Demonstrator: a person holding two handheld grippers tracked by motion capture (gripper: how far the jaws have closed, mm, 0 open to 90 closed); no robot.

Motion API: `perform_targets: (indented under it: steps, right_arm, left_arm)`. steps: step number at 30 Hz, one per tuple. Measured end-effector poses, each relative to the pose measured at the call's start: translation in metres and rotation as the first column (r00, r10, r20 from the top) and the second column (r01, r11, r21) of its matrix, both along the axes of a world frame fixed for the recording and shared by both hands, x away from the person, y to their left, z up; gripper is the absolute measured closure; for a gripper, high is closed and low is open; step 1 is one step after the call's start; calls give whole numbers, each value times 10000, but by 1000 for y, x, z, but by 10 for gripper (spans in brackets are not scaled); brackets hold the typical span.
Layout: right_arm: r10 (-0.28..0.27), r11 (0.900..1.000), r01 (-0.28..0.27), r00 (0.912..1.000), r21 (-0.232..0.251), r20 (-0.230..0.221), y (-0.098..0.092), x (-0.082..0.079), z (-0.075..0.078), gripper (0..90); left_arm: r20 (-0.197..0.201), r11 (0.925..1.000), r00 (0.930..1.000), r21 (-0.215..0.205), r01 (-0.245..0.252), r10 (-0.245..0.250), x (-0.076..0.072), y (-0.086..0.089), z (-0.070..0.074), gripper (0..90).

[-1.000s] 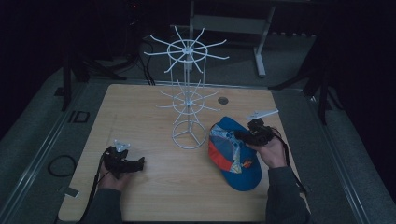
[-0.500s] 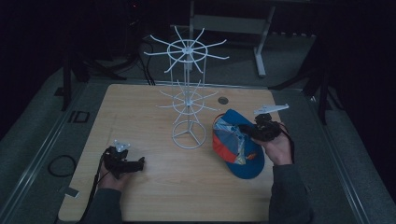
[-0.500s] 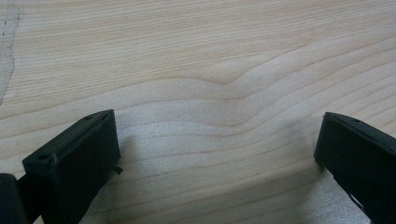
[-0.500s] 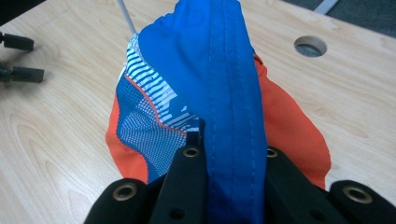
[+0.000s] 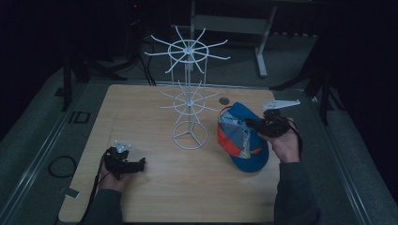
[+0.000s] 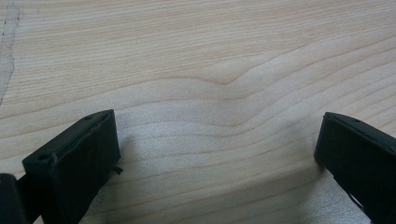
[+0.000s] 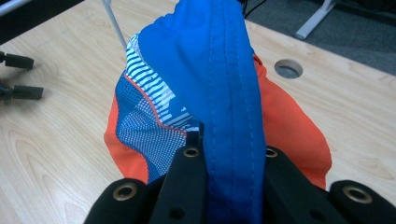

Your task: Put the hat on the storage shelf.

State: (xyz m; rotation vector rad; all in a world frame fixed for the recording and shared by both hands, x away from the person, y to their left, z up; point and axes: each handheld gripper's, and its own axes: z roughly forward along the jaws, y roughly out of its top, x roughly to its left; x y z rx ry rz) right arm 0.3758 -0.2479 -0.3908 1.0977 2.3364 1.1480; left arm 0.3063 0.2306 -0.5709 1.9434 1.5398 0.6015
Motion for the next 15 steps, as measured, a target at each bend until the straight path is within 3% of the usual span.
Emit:
perform_targets:
  steps: [15]
  right_arm:
    - [-312,9985,291,9985,466,458,-13,-2,24,879]
  left_arm:
    - [13,10000,10000,-8,-8,8,0,0,0,1]
